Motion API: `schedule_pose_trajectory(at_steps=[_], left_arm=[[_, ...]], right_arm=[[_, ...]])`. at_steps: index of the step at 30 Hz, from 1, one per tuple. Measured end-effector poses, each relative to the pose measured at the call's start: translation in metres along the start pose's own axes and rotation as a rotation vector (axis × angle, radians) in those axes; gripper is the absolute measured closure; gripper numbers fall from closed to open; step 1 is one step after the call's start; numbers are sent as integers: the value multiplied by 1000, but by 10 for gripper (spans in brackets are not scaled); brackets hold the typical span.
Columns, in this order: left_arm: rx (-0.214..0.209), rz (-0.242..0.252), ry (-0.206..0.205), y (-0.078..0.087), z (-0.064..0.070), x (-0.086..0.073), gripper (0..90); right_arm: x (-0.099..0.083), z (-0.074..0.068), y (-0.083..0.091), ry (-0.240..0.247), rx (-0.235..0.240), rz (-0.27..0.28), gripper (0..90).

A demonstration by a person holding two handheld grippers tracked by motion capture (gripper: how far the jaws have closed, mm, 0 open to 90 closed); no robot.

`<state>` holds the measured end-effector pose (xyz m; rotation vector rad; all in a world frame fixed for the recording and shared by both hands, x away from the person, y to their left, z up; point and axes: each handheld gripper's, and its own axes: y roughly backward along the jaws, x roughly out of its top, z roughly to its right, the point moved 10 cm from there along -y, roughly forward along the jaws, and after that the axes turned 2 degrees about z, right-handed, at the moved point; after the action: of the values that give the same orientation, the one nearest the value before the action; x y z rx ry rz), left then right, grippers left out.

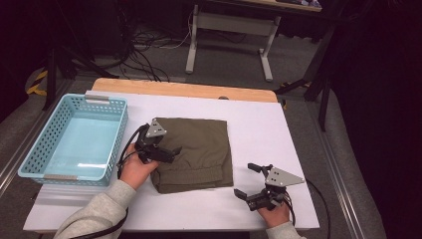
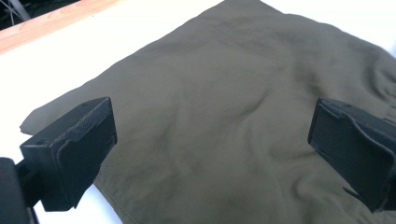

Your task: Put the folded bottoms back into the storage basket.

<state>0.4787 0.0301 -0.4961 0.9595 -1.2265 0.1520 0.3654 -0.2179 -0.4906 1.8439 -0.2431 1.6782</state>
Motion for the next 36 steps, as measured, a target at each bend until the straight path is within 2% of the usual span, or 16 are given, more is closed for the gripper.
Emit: schedule_pose_trajectory(at_steps=[12, 20, 32, 35, 36], left_arm=[[20, -51, 34, -8, -11, -8, 20], [53, -144, 79, -17, -20, -21, 31], [98, -244, 103, -23, -33, -39, 54], [79, -243, 129, -26, -32, -46, 86], [78, -223, 138, -27, -32, -46, 87]], right_arm=[[0, 0, 0, 1, 0, 0, 3], [0, 0, 0, 1, 4, -2, 3], [0, -1, -1, 1, 4, -4, 3], [-1, -1, -1, 1, 4, -6, 4], [-1, -1, -1, 1, 5, -7, 4]])
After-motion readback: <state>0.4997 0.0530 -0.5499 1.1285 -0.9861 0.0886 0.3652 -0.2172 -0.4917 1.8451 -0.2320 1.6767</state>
